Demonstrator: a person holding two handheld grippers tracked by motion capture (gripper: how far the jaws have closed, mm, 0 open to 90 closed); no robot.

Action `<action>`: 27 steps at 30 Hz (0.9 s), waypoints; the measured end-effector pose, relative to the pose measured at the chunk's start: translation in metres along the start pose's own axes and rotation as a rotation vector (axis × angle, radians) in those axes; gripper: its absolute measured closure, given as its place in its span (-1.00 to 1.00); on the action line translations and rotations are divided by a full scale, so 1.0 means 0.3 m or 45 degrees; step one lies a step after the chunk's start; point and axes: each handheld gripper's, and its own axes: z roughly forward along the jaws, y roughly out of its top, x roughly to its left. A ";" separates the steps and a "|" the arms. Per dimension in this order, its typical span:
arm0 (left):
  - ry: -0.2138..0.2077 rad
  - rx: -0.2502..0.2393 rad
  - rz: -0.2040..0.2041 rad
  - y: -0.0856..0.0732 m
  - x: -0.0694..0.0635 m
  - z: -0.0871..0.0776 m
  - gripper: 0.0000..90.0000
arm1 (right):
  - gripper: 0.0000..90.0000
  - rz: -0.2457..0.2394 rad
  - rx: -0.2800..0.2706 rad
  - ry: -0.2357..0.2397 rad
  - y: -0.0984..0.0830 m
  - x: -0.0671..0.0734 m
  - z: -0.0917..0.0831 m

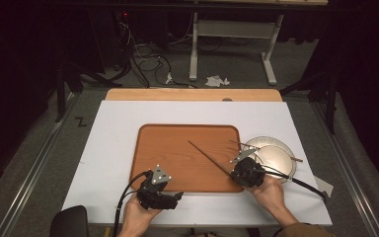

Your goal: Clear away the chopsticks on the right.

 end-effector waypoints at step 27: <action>0.001 0.002 0.003 0.001 -0.005 0.002 -0.39 | 0.77 0.041 -0.010 -0.069 -0.005 -0.006 -0.006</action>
